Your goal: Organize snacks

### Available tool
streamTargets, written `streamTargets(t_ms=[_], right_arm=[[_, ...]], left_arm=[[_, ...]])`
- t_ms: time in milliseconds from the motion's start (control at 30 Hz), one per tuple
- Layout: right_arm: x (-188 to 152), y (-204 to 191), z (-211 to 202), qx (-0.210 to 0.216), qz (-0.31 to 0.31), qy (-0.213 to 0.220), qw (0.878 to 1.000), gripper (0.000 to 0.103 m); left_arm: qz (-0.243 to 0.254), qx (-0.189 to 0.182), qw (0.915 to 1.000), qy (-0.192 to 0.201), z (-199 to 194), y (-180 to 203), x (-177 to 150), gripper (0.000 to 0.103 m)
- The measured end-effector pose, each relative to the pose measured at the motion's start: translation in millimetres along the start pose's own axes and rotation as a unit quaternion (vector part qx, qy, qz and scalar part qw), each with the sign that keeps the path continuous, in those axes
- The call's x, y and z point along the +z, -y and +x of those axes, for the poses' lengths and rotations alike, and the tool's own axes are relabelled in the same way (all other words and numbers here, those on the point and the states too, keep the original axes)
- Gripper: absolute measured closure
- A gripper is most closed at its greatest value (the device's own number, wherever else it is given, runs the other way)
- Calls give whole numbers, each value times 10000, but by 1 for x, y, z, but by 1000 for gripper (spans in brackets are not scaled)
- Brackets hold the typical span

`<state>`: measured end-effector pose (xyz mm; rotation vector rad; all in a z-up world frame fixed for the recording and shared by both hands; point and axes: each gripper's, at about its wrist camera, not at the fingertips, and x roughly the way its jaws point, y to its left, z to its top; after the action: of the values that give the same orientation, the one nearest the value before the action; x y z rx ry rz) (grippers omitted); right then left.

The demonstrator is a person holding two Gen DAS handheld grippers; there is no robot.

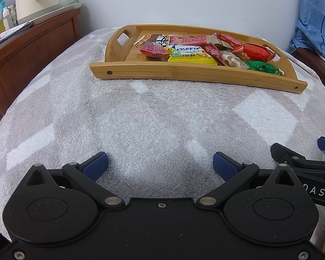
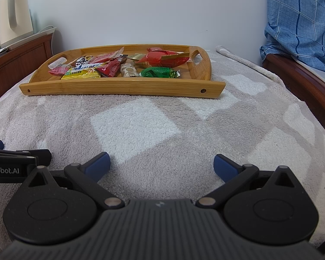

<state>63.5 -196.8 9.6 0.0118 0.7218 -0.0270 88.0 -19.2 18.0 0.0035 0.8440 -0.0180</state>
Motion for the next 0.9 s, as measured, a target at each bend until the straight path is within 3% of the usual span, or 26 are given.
streamTargets(t_ms=[900], right_arm=[[0,0,0,0,-1,-1,10000,0]], left_arm=[[30,-8,10000,30,0,1,-2,0]])
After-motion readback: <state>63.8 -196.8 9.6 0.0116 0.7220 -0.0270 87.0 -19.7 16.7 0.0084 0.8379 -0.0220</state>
